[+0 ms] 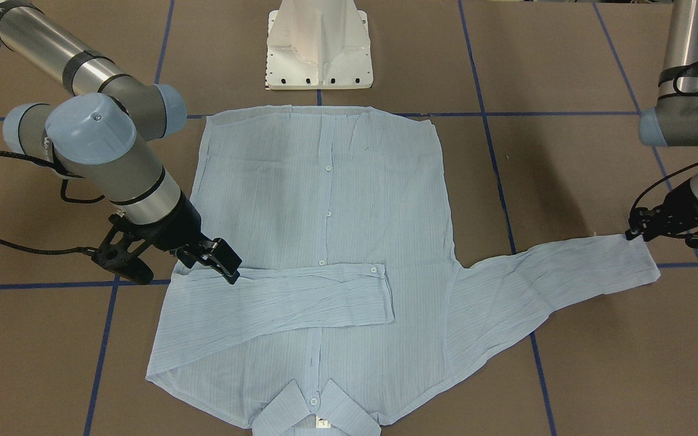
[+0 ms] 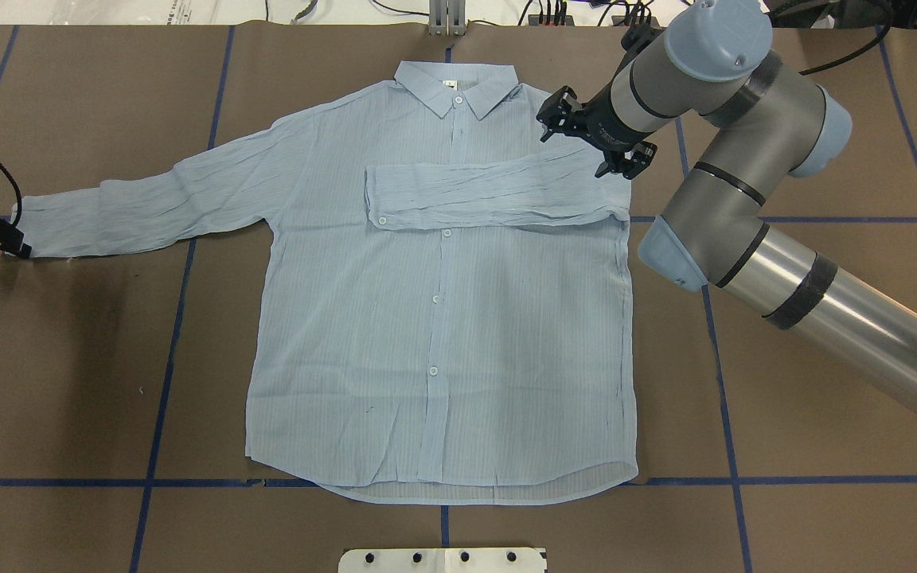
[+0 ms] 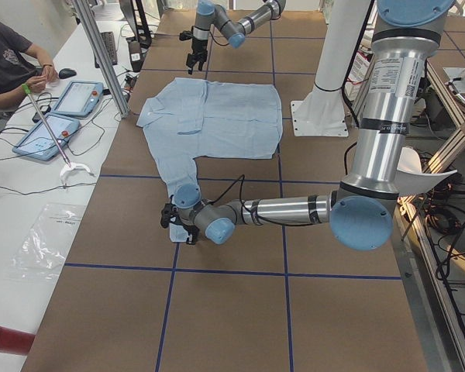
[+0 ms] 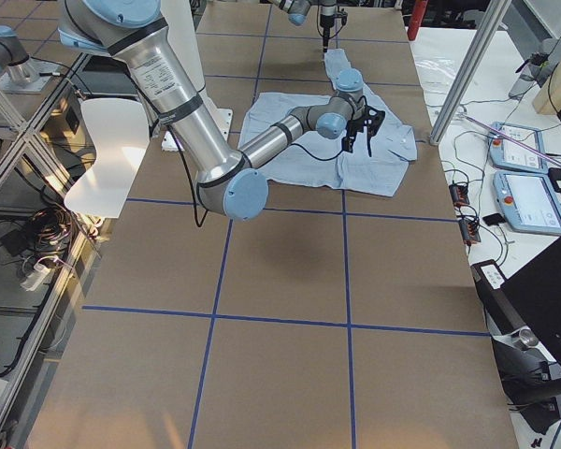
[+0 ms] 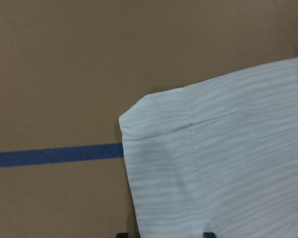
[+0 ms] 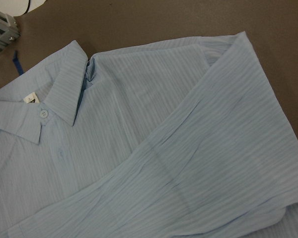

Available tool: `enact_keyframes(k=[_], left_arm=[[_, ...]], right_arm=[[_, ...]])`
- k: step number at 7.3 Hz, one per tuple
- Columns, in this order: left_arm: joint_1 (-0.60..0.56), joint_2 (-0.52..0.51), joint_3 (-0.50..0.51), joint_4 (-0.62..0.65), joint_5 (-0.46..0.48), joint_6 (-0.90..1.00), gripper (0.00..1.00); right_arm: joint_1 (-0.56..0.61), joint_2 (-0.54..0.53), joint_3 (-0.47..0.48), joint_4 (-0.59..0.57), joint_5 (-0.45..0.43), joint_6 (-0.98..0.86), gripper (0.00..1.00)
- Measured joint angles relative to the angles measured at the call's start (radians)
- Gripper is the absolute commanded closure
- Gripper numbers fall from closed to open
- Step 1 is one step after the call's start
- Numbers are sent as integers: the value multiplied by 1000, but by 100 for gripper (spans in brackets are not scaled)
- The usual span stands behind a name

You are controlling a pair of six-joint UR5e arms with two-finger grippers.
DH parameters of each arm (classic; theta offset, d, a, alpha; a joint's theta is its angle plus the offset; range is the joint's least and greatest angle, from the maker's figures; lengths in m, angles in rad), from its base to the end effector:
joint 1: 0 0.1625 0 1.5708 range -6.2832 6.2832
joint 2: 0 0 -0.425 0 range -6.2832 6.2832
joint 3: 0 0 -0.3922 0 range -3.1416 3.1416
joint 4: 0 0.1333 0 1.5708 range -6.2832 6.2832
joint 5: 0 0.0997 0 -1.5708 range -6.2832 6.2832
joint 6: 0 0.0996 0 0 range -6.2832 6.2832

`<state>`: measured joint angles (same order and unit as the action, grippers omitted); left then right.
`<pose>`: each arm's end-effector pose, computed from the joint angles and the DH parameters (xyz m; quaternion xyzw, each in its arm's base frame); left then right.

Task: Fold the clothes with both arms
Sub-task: 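Release the sleeve, raise right gripper while left gripper reaches other cuff, then grasp the other sleeve cuff with the left gripper and fold it across the shirt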

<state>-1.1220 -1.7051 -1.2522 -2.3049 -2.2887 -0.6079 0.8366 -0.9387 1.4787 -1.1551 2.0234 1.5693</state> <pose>0.1848 -0.5400 0.6674 0.0491 0.4201 0.0235 0.9058 -0.4146 -0.5933 0.2740 0.0003 -0.4904 0.2566 0.8328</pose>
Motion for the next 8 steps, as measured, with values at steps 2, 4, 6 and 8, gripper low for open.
enact_keyframes(k=[2,4,6,8], left_arm=[[1,0,-23,-5,-7,-24,100],[1,-14,-114,3,-89,-126,100],[24,-94,-199,5,-121,-325,100],[145,-231,-269,11,-26,-584,100]], right_arm=[[0,-3,1,0,0,0,1],[1,-24,14,1,1,-2,1],[7,-65,27,5,0,-56,1],[21,-122,39,10,5,-161,1]])
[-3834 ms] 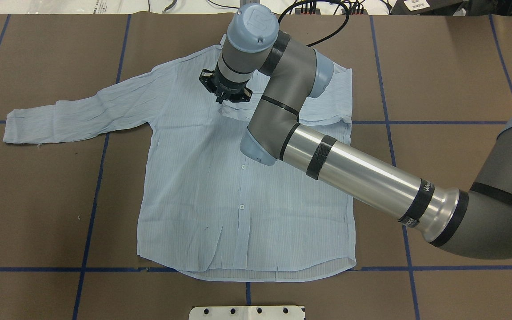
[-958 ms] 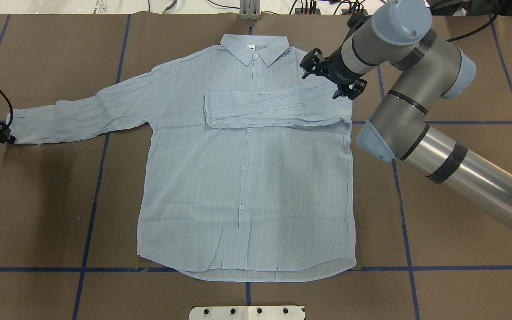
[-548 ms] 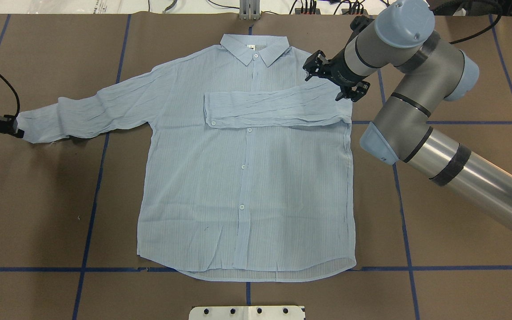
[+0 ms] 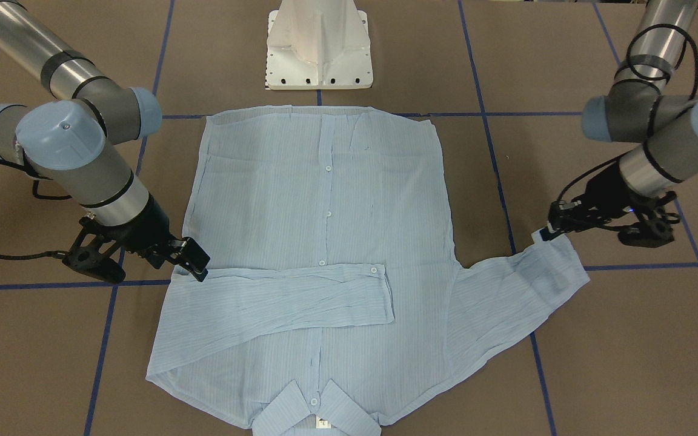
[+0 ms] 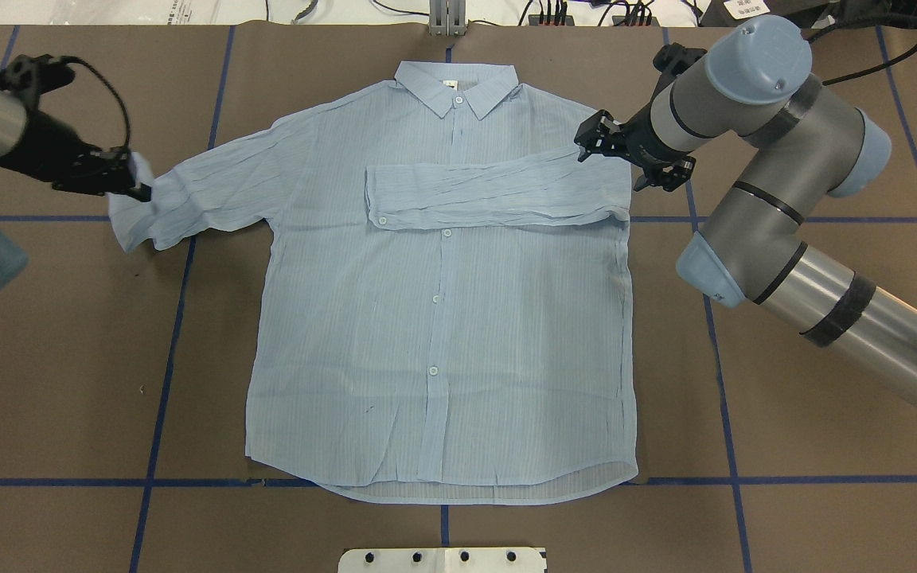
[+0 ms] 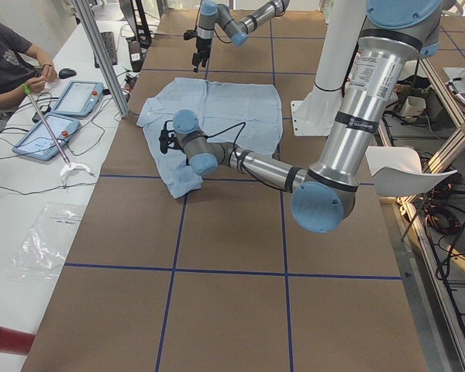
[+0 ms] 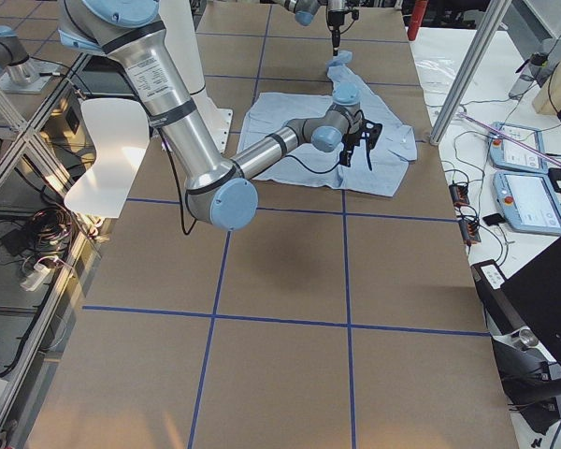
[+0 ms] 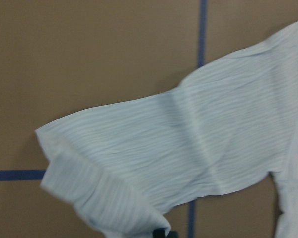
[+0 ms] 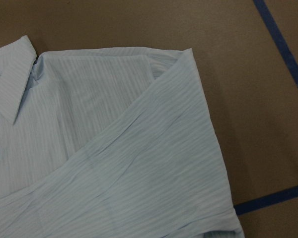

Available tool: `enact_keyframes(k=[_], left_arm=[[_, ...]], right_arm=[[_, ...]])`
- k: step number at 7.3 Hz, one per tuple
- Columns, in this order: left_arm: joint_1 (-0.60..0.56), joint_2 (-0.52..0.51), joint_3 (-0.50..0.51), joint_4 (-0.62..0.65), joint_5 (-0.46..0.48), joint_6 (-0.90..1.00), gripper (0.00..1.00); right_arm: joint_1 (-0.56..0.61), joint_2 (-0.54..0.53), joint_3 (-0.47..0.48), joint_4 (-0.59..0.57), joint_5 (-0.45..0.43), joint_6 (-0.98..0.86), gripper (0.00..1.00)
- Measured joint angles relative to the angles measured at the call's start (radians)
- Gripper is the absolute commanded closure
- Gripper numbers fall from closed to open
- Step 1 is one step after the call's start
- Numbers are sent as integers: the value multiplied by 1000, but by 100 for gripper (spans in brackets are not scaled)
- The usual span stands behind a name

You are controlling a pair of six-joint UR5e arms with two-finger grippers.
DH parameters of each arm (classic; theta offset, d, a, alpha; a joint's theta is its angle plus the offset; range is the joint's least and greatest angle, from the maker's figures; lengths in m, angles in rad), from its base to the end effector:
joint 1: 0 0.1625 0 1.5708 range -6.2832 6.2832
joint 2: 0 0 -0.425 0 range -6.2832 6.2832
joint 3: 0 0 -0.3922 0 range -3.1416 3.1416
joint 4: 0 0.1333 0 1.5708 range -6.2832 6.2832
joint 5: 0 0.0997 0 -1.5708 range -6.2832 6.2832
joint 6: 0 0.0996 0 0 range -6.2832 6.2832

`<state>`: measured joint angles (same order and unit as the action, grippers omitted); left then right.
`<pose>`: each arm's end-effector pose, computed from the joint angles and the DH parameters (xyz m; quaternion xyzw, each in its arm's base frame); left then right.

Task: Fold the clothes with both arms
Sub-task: 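Grasp the other sleeve cuff with the left gripper and fold it across the shirt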

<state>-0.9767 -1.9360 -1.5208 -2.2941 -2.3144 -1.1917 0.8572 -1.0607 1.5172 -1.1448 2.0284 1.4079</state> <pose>0.3028 -0.5659 0.3892 0.0443 0.5579 -0.0658 0.8261 -0.3854 -0.5815 0.3403 0.0241 -0.4631 0.2085 0.8611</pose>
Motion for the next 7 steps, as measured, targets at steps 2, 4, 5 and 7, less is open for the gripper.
enact_keyframes(k=[2,4,5,7], left_arm=[[157,-151,-4,41,162,-207,100],[248,-322,59,77,270,-376,100],[268,-401,102,86,302,-442,100],[279,-479,123,103,345,-522,100]], right_arm=[[28,-45,16,2,10,-63,1],[54,-80,26,4,11,-94,1],[60,-95,32,4,10,-100,1],[65,-113,37,5,3,-102,1]])
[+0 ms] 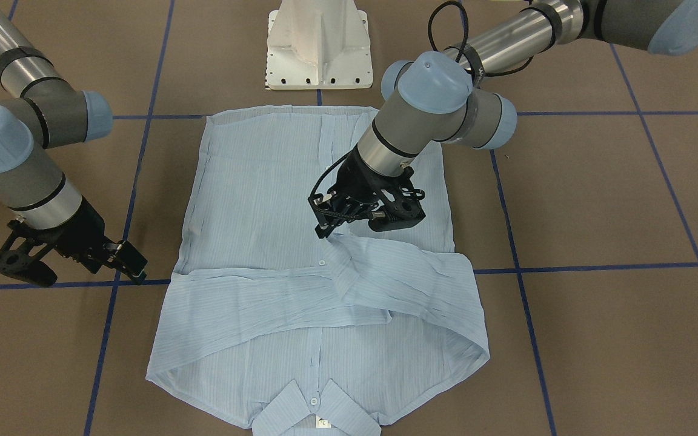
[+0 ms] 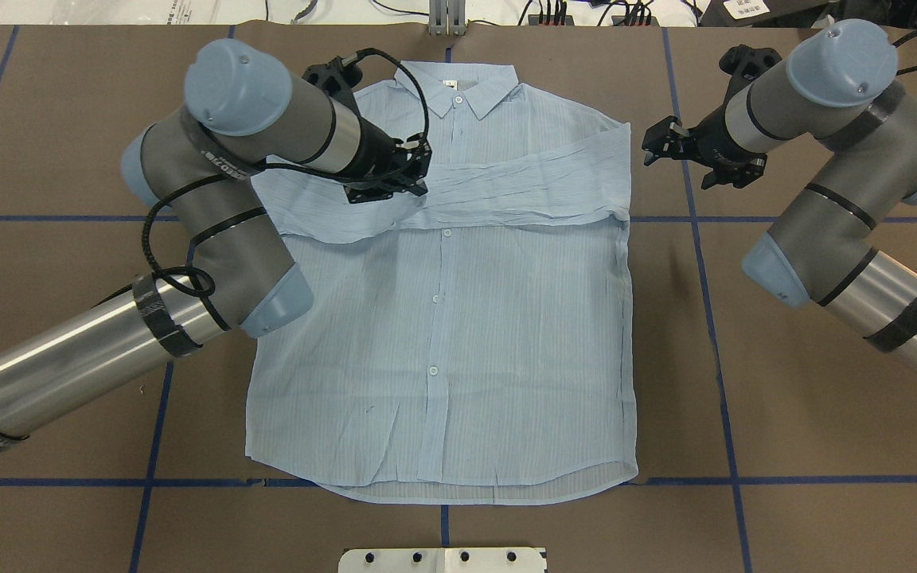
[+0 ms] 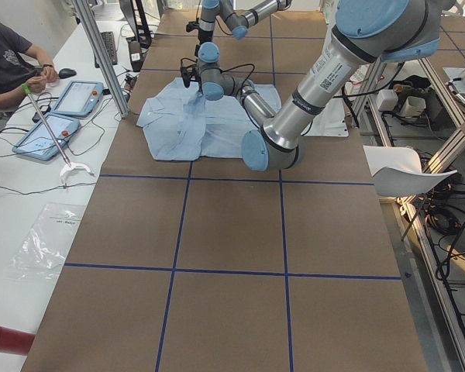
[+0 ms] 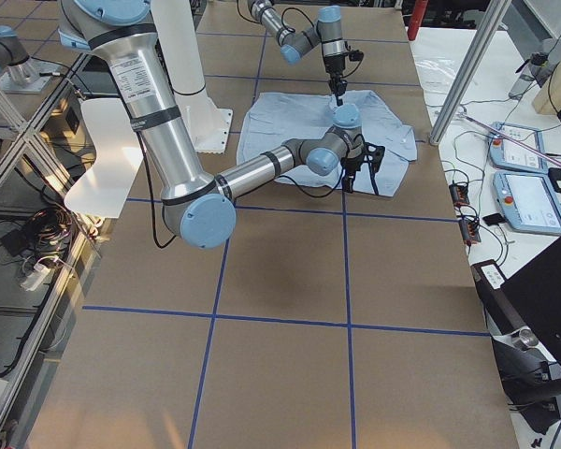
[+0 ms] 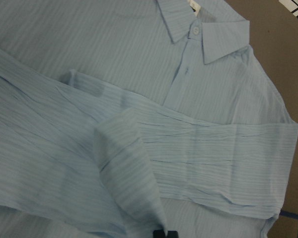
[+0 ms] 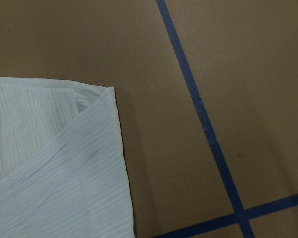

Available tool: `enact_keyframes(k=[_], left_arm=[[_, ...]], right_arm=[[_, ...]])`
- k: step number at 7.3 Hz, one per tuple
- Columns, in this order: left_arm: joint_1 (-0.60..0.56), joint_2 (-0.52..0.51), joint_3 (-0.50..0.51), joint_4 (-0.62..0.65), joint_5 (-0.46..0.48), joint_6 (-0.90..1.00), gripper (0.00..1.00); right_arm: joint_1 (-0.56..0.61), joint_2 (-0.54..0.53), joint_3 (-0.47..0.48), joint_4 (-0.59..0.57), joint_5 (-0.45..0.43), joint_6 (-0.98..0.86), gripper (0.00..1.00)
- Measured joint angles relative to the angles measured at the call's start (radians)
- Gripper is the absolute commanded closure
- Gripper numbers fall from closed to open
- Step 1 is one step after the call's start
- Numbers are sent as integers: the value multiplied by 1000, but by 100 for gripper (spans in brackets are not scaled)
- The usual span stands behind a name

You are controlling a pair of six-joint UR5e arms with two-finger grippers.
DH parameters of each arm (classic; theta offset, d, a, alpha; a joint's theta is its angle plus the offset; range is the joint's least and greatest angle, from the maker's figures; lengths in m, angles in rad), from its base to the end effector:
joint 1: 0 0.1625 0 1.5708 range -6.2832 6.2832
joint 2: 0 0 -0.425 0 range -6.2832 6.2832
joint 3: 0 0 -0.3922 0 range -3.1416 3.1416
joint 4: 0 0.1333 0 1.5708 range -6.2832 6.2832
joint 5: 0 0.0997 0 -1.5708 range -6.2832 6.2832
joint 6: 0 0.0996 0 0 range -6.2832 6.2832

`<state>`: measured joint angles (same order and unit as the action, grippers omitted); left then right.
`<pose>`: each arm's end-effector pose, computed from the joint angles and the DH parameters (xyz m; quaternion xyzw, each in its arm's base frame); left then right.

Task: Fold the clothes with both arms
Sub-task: 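Grasp the other sleeve cuff with the left gripper and fold it across the shirt, then release the sleeve, withdraw left gripper while right gripper moves to the hem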

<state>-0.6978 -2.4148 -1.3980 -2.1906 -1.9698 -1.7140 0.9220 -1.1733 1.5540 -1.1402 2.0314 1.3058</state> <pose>0.5066 -0.5483 0.1305 0.0092 0.6105 -0.2108 0.7634 -0.3291 -0.5813 0.3978 0.0410 -0.4358 0.2034 0.8758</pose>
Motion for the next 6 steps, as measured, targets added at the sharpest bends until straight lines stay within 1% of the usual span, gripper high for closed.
enact_keyframes(k=[1,3,4,5,6], left_arm=[[6,-40,2,21,35,-37,100],[71,-92,11,52,149,-73,100],[106,-101,14,54,189,-77,67],[136,-105,17,54,217,-77,39],[163,-112,20,51,242,-74,29]], right_arm=[[2,-4,1,0,-5,0,1],[7,-8,1,0,-10,0,1],[10,-13,2,0,-10,0,1],[13,-25,8,0,-10,0,1],[16,-45,27,0,-10,0,0]])
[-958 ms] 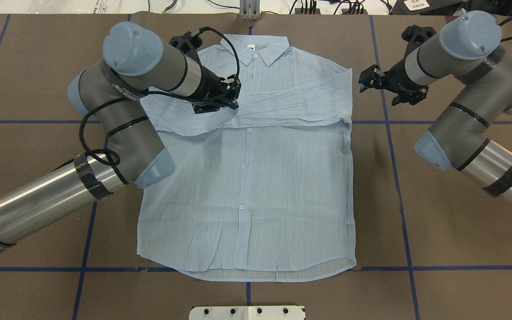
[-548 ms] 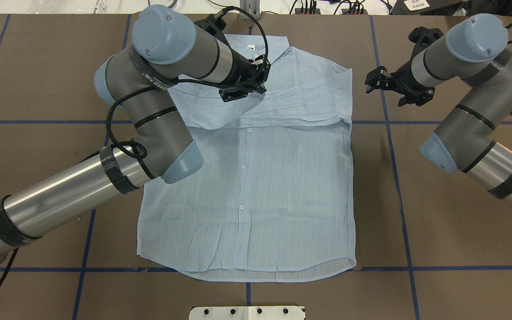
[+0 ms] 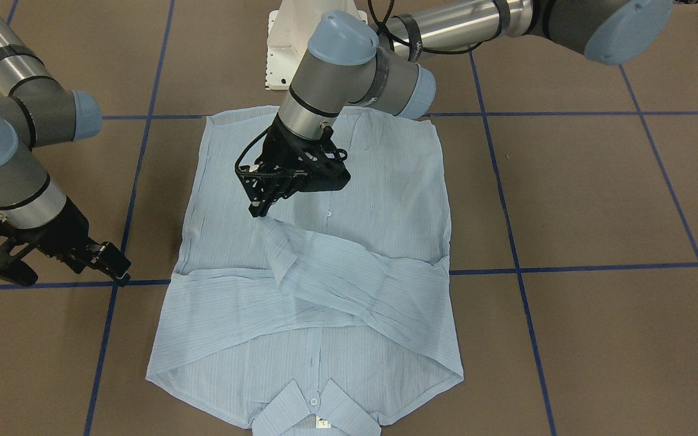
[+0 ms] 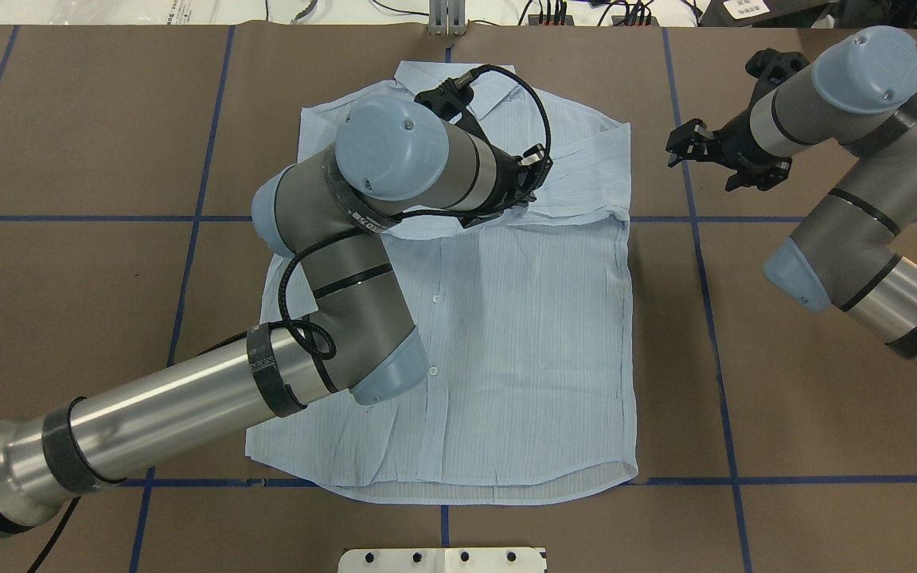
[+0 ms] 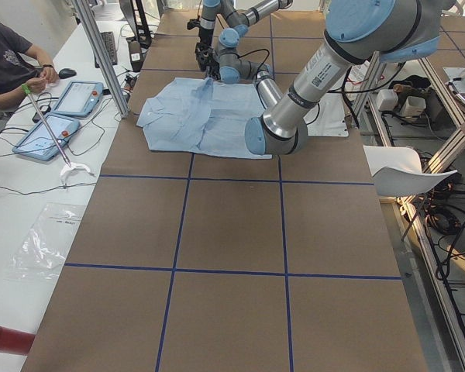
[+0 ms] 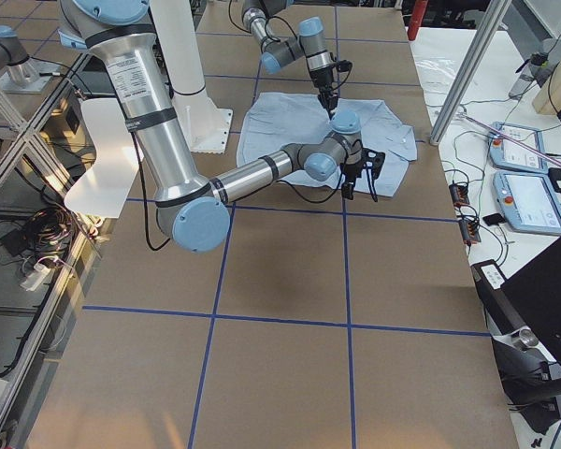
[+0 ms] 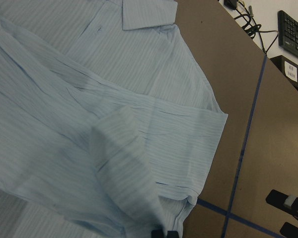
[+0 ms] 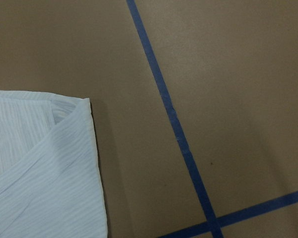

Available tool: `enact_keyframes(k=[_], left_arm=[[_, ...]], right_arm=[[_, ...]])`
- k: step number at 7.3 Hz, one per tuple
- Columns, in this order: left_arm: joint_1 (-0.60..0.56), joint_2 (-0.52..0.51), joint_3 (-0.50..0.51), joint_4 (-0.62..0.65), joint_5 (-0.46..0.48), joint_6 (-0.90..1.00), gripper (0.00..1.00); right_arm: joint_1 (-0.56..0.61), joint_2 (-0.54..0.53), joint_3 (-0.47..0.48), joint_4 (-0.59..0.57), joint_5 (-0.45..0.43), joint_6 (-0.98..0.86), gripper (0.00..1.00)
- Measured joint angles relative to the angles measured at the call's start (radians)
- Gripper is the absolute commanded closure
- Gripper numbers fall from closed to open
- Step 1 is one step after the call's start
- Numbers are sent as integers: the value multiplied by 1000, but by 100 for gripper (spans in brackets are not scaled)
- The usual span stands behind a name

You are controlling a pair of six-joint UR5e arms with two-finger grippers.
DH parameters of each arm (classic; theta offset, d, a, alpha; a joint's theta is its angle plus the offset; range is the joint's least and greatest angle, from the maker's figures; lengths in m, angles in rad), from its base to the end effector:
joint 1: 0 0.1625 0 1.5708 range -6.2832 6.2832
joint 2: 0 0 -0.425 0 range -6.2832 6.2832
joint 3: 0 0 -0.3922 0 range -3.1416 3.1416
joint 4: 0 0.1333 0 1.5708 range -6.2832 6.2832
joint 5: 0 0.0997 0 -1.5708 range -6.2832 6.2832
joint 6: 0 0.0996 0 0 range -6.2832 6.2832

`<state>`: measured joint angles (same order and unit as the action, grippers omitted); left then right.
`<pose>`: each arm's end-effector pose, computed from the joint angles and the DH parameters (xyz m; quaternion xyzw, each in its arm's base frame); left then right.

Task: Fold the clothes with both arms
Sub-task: 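Release the sleeve, withdraw left gripper while right gripper moves to the hem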

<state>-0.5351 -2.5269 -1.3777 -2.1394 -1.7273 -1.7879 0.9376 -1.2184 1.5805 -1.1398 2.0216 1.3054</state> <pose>0.5850 -0.4837 0.0630 0.0368 0.6178 -0.2431 0.7470 -0.3105 -0.5750 0.4143 0.0431 -0.4270 0.2150 0.8772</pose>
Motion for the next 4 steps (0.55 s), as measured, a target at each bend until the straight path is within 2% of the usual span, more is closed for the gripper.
enact_keyframes(k=[1,2,3,4], left_arm=[[19,-10,0,-1,13,4,26],[27,-14,-13,5,17,5,28],[29,3,-66,38,16,10,28],[31,54,-172,106,14,38,30]], right_arm=[[0,-29,29,0,0,0,0],[-3,-60,65,1,3,5,0],[-19,-95,118,1,5,13,0],[-55,-138,186,1,4,49,1]])
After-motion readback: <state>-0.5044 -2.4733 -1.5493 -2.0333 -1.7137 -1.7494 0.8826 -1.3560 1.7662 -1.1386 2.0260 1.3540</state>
